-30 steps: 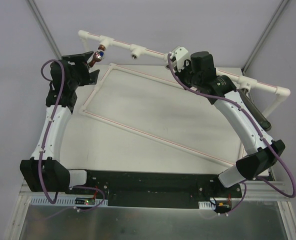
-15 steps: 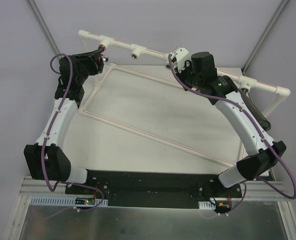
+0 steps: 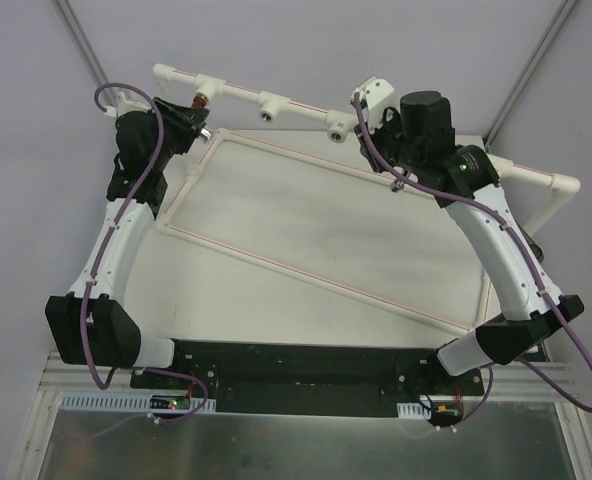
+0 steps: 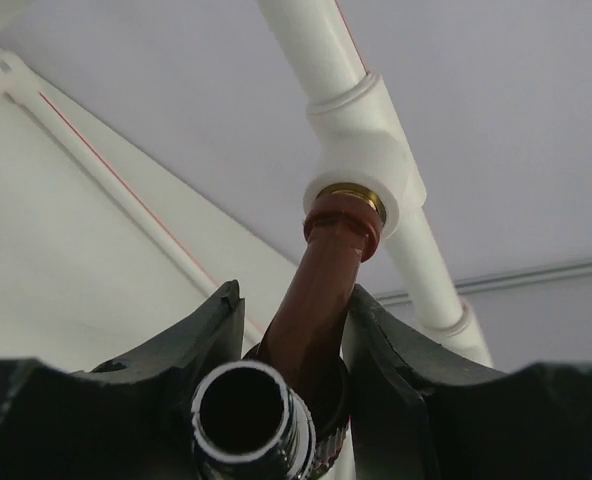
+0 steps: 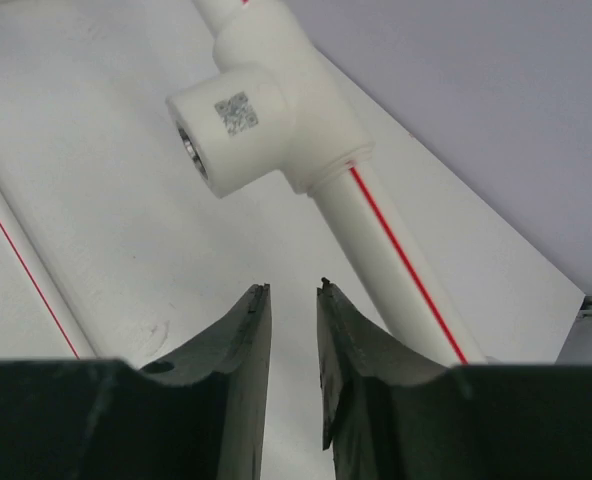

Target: Install the water faucets

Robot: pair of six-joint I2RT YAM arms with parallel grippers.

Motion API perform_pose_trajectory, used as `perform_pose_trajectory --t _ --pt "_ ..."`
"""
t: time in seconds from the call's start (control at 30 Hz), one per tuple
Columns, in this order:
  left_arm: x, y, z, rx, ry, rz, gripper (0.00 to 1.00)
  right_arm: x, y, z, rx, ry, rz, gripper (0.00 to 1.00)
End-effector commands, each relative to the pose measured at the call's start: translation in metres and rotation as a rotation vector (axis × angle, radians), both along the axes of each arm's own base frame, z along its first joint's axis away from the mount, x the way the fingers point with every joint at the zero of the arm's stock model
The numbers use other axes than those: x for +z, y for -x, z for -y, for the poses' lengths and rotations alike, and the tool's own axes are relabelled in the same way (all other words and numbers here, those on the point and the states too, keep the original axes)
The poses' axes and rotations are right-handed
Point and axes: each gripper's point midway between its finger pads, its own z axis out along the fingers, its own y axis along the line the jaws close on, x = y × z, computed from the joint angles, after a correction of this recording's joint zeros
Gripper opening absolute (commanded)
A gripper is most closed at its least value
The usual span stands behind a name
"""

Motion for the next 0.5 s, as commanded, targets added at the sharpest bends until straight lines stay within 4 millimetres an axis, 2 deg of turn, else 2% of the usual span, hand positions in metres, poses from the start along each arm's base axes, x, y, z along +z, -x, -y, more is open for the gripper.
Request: perform_pose_trajectory --t 0.0,0.1,0.17,0.3,0.47 --pt "-0.031 0.021 -0.012 -0.119 -0.555 0.019 0.00 0.058 0.014 0.007 -0.009 -0.080 0.092 0.41" --pt "-0.036 0.026 -0.009 -0.206 -0.756 0.065 0.00 0.071 0.014 0.016 -0.043 -0.067 0.113 0.68" --pt "-0.038 0.030 -0.008 -0.251 -0.876 0.098 0.00 0.073 0.012 0.022 -0.059 -0.055 0.114 0.77" --pt "-0.038 0.034 -0.005 -0.323 -1.120 0.182 0.00 0.057 0.004 0.028 -0.058 -0.003 0.070 0.82" --pt "-0.031 0.040 0.002 -0.425 -1.381 0.336 0.01 0.039 -0.011 0.025 -0.046 0.013 0.028 0.82"
